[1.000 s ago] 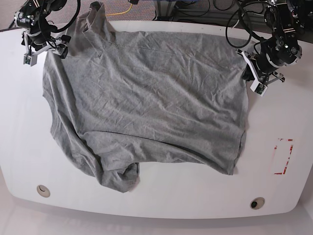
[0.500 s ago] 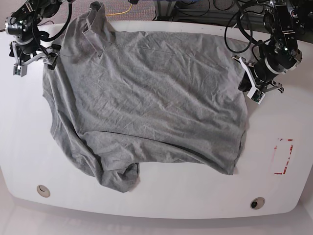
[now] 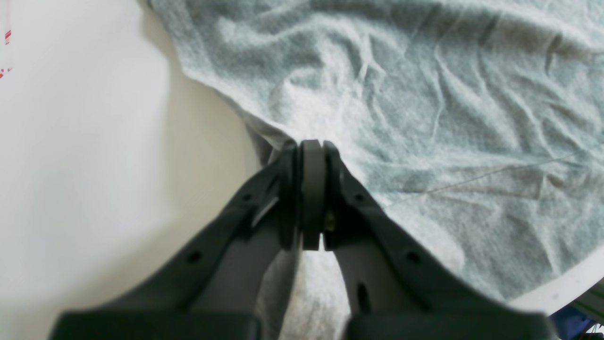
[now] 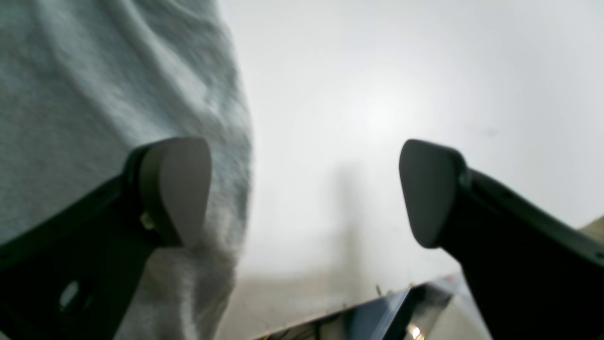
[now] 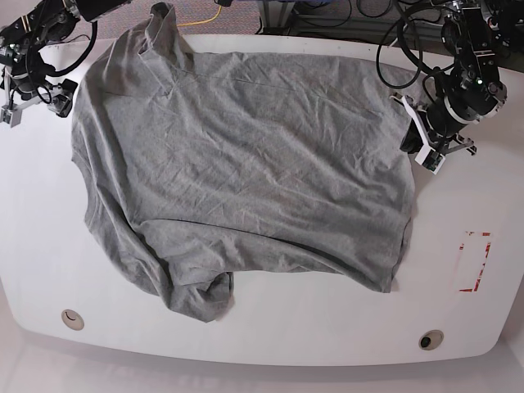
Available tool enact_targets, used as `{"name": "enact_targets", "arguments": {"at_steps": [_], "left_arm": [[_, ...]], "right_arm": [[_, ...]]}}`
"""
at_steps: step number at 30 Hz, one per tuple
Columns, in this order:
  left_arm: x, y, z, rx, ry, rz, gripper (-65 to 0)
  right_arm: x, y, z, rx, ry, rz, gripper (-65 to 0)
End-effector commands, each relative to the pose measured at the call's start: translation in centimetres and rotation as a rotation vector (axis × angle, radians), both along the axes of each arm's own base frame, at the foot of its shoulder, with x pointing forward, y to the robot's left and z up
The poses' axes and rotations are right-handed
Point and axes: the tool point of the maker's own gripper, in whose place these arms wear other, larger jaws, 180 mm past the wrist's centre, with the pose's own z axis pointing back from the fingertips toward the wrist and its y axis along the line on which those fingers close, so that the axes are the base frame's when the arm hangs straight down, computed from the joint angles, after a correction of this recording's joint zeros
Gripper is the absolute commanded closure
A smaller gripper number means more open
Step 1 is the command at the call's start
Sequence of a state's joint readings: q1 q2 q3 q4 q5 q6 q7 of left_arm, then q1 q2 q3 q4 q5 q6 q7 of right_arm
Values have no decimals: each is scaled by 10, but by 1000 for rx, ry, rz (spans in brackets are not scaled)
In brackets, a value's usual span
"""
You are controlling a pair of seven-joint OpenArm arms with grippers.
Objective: Layout the t-shirt on the table in an organized manner, then fold the t-shirt properly
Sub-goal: 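Move the right gripper to the collar-end corner and grasp the fabric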
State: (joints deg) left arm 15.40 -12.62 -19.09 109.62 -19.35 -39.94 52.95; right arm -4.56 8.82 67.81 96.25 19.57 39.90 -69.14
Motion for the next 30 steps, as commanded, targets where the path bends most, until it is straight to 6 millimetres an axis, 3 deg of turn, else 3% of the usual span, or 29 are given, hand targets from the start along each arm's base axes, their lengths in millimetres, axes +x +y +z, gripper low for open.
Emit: {"name": "enact_targets", "arguments": {"at_steps": [1,4,10,20,30], "left_arm": [[6,0,12,-2,-45,-9,0],[6,1,12,-1,-44,-9,0],[5,1,10,1,-39,-7,0],[5,0,9,-2,-37,-10,0],[5,1,9,2,-36,-11,0]], "right_arm": [[-4,-12,9,-18,-13,-24,-609],[-17,-12,5,2,26,-47,-650],[-25,5,-3,83,20,-38,-650],[-12,20,2,159,-92,0,-650],[-14,28,-28,320,-111,-29,-650]]}}
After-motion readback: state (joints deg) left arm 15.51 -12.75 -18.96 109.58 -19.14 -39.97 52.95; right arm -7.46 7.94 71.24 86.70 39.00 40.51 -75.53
